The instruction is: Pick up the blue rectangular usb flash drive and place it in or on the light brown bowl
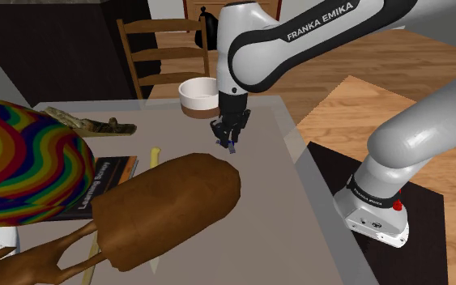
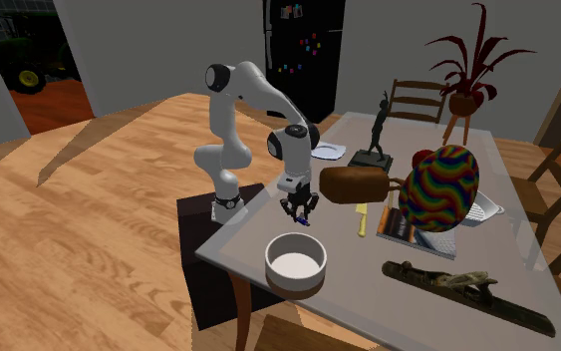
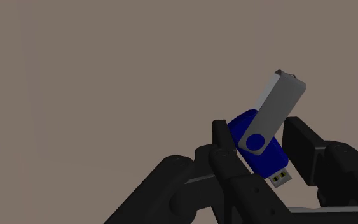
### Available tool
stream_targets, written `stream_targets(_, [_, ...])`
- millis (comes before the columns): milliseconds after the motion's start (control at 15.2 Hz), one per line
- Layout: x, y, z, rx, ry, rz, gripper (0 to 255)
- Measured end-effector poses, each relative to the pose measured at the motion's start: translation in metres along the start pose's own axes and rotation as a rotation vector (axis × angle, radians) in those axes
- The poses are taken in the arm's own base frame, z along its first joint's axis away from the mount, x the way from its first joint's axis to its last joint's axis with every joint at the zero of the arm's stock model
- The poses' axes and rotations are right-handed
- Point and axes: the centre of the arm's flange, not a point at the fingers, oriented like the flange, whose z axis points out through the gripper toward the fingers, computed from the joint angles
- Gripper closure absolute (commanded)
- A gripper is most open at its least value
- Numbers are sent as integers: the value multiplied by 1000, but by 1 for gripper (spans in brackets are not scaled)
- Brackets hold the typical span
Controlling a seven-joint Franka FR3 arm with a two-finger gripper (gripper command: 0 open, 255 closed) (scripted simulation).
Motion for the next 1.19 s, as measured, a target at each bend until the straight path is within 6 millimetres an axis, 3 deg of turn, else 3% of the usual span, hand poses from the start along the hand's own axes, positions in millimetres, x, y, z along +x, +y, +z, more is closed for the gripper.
stream_targets(198, [0, -1, -6, 0, 0, 0, 255])
stream_targets(1188, [-2, -8, -84, 0, 0, 0, 255])
